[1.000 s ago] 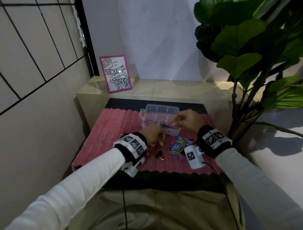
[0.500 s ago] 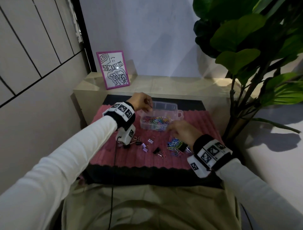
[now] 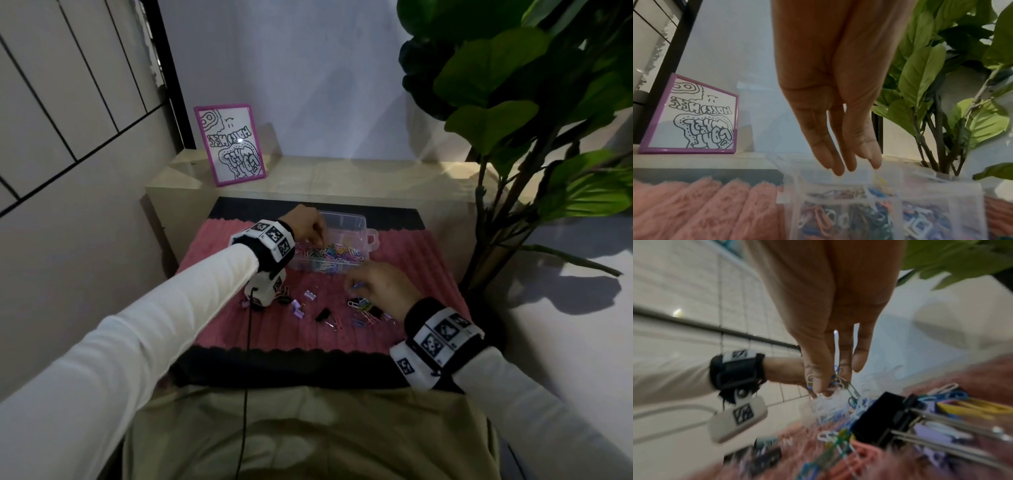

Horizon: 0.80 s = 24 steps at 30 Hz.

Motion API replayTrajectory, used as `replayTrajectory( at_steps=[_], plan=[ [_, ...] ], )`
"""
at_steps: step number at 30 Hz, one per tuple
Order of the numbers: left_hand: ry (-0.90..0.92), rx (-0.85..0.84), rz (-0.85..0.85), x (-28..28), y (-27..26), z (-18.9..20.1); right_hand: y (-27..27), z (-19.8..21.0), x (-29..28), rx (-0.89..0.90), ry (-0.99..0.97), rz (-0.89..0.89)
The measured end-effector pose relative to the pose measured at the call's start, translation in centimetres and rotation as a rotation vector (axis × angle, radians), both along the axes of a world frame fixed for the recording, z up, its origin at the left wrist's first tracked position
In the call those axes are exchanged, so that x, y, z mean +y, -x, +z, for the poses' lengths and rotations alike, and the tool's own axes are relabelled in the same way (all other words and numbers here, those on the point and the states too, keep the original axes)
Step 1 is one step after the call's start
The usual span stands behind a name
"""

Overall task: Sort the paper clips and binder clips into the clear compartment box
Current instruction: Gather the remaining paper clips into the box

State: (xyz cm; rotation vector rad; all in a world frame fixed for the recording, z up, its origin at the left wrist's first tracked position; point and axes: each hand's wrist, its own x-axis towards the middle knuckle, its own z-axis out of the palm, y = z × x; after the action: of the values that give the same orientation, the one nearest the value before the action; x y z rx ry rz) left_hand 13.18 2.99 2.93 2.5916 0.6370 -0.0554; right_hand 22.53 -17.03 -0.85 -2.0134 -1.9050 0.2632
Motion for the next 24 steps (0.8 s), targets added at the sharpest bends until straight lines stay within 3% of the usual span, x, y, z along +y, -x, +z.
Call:
replayTrajectory(
  at_steps=[4,7,9,13,17,24],
  plan=[
    [0.031,-0.097,0.069,-0.4,1.3,0.9,-1.7,0.2,-0.5,0.513,-0.104,-0.197],
    [0.021,-0.163,0.080,-2.7,3.0,1.2,-2.9,0.4,-0.5,0.646,-0.102,-0.236],
    [0.036,-0.087,-0.018,-5.6,4.1,0.8,-3.5,0.6,-0.2,0.711,-0.093,-0.237],
    [0.051,0.124,-0.209,-10.4,3.3,-1.2,-4.7,1.8,2.0,0.694,-0.135,-0.256],
    [-0.034,0.186,-0.136,-11.3,0.7,-3.0,-5.3,3.0,4.5,0.693,-0.072,-0.226],
    [-0.052,0.089,-0.098,-10.9,0.4,-3.9,-4.5,4.4,6.8,0.593,0.022,-0.238]
  ],
)
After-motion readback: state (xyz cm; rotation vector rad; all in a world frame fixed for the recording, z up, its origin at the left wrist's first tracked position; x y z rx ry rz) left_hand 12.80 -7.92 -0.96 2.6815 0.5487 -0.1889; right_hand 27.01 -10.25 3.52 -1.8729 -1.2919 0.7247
